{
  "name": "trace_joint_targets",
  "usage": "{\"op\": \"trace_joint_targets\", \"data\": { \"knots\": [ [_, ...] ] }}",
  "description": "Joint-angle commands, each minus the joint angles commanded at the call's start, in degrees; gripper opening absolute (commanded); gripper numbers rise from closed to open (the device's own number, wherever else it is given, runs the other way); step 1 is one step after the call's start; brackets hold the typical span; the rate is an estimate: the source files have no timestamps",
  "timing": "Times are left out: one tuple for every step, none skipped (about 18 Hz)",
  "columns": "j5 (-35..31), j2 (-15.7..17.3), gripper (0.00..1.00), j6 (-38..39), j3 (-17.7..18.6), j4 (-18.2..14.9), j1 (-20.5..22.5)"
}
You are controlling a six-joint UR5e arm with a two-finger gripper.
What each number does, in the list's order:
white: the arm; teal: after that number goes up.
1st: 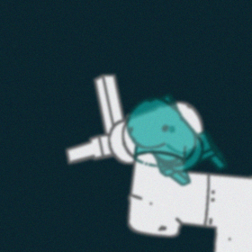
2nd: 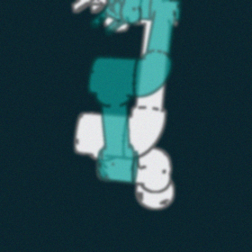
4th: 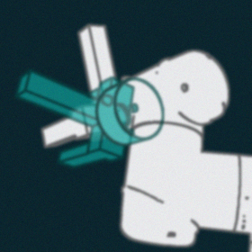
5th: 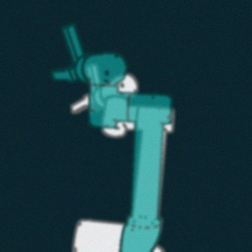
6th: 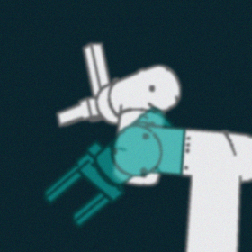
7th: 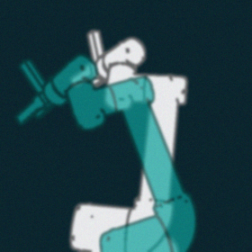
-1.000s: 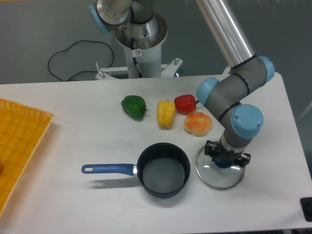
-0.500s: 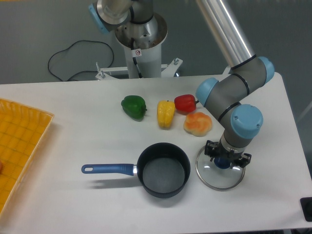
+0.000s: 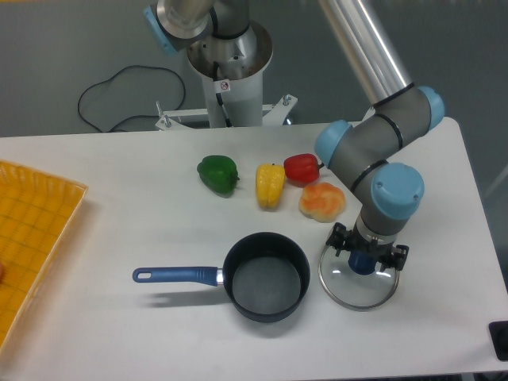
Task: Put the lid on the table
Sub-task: 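Lift the open gripper up off the lid knob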
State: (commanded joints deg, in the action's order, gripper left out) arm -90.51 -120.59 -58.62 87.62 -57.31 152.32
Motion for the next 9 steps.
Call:
{"op": "trace_joint_targets", "data": {
  "knots": [
    [-1.23, 0.79, 1.0, -0.09, 0.26, -0.08, 0.0],
    [-1.76, 1.49, 1.0, -0.18, 0.35, -0.34, 0.09],
    [-1.77, 2.2, 1.0, -0.35, 0.44, -0.61, 0.09],
    [-1.86, 2.9, 1.0, -1.31, 0.62, -0.7, 0.09],
    [-1.77, 3.43, 1.0, -3.84, 0.97, -0.7, 0.09],
    [-1.86, 3.87, 1.0, -7.96, 1.41, -0.7, 0.09],
    [-1.86, 4.31, 1.0, -12.44, 2.02, -0.79, 0.17],
    [-1.95, 4.75, 1.0, -15.88, 2.29, -0.87, 0.17],
    [-1.95, 5.1, 1.0, -18.0, 2.55, -1.05, 0.35]
  ]
}}
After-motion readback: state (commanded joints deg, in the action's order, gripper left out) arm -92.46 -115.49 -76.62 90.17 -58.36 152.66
